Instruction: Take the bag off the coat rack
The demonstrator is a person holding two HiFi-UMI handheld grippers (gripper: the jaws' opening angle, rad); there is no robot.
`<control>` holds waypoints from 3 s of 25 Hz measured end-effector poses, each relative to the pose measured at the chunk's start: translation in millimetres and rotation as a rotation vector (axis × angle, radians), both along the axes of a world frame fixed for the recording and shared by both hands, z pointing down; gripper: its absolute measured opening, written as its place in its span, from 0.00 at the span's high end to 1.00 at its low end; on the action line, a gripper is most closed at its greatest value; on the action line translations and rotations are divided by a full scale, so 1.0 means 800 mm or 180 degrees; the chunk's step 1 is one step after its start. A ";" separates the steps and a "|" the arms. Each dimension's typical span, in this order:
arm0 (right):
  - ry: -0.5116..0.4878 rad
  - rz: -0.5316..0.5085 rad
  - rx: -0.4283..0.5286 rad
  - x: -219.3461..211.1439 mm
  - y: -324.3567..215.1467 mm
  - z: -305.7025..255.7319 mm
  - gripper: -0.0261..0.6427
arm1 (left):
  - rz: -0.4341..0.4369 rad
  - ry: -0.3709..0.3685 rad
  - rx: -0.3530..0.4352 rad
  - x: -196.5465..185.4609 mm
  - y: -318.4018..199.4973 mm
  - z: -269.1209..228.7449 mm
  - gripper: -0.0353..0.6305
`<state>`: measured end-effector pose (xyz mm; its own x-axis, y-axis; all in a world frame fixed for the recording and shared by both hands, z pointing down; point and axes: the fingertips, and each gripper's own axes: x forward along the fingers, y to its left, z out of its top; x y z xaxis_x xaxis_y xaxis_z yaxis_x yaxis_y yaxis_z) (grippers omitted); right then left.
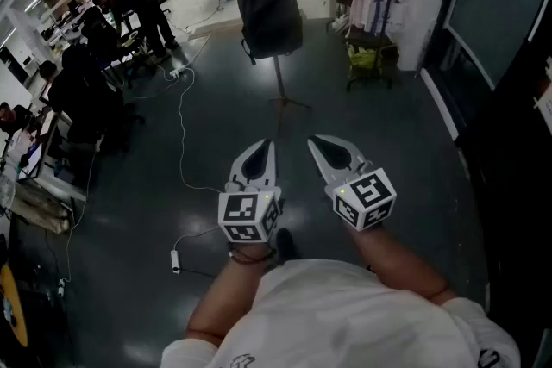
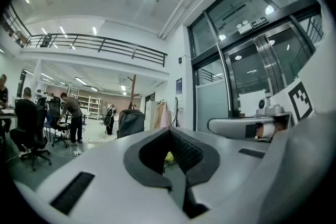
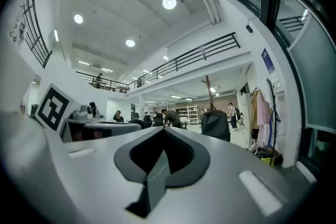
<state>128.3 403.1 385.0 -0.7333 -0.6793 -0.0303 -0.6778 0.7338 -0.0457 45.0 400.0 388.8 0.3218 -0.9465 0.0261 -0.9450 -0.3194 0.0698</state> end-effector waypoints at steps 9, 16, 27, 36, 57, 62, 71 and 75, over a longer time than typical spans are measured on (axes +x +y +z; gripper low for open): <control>-0.0119 -0.0032 0.0061 -0.010 -0.025 -0.007 0.96 | 0.0042 0.0079 -0.0006 -0.009 -0.031 0.003 0.94; -0.0083 -0.0023 0.0039 -0.054 -0.079 -0.001 0.96 | 0.0107 0.0115 -0.0017 -0.048 -0.085 0.009 0.94; -0.0091 0.0086 -0.0036 -0.156 -0.239 -0.002 0.96 | 0.0247 0.0094 -0.0062 -0.148 -0.246 0.005 0.94; -0.0062 0.0177 -0.0072 -0.181 -0.333 -0.001 0.96 | 0.0281 0.0123 -0.0139 -0.184 -0.342 0.008 0.94; 0.0085 -0.0531 -0.0024 -0.142 -0.724 -0.013 0.96 | -0.0151 0.0270 -0.0045 -0.132 -0.724 0.003 0.94; 0.0156 -0.0646 0.0017 -0.140 -0.801 -0.027 0.96 | -0.0248 0.0299 -0.0094 -0.133 -0.795 0.005 0.94; 0.0264 -0.0546 0.0044 -0.182 -0.971 -0.034 0.96 | -0.0176 0.0262 -0.0072 -0.173 -0.952 -0.005 0.94; 0.0351 -0.0378 0.0009 -0.209 -1.060 -0.045 0.96 | -0.0063 0.0247 0.0015 -0.203 -1.037 -0.029 0.94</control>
